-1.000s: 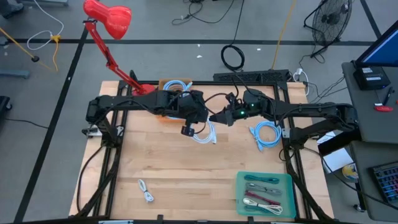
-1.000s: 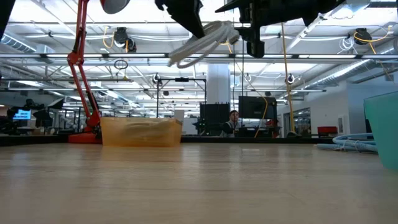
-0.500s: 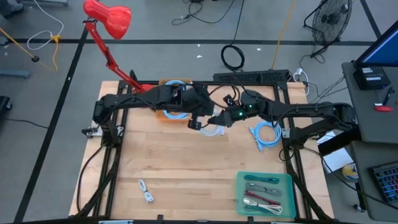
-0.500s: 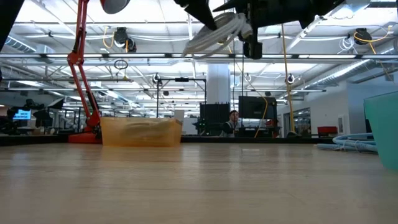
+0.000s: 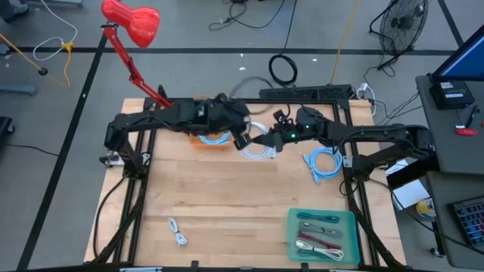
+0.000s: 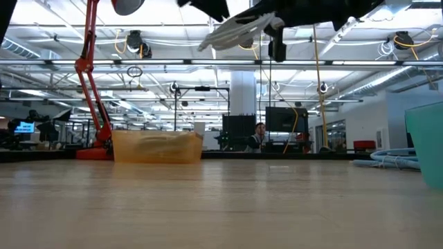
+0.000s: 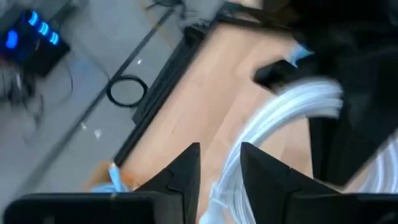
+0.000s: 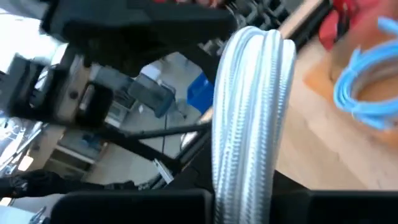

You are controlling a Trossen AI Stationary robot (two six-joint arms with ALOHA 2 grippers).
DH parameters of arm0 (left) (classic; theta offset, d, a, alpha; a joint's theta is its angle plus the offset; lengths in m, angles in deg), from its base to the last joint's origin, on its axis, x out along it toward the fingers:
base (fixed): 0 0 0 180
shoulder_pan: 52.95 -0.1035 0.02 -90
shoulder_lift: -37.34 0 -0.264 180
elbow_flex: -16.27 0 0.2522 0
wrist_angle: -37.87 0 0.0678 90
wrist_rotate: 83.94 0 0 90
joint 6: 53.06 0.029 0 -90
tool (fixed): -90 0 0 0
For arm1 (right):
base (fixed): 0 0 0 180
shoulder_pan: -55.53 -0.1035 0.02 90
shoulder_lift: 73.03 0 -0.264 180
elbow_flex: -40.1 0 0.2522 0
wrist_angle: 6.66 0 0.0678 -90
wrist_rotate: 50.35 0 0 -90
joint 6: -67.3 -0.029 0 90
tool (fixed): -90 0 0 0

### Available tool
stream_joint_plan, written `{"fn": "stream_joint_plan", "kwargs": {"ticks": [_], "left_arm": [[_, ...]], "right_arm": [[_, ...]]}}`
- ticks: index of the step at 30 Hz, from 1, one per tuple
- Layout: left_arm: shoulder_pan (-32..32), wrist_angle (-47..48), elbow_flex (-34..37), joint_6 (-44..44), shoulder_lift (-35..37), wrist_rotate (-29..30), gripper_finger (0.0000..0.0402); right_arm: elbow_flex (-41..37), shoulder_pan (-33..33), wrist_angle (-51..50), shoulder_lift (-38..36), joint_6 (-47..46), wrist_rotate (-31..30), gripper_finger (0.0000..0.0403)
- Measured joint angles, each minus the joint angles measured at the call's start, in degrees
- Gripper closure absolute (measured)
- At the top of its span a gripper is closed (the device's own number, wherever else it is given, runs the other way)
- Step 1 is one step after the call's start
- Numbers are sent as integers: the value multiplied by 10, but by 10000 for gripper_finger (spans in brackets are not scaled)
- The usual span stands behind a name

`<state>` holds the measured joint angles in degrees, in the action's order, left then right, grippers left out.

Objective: Pick & Place USB Port
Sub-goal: Put the white wire cable into the orange bin

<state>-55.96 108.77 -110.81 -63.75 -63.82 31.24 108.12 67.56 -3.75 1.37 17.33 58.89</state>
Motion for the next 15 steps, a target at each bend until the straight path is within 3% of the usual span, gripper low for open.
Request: {"fn": "stream_joint_plan", "kwargs": {"ticks": [5, 10, 15], "left_arm": [[0, 12, 0, -157, 36, 10, 277], [5, 26, 0, -240, 75, 20, 301], [40, 23, 12, -275, 105, 113, 345]], "right_arm": [[0, 6, 56, -14, 28, -44, 391], [3, 16, 174, -35, 82, -130, 391], [23, 25, 200, -77, 151, -255, 392]]}}
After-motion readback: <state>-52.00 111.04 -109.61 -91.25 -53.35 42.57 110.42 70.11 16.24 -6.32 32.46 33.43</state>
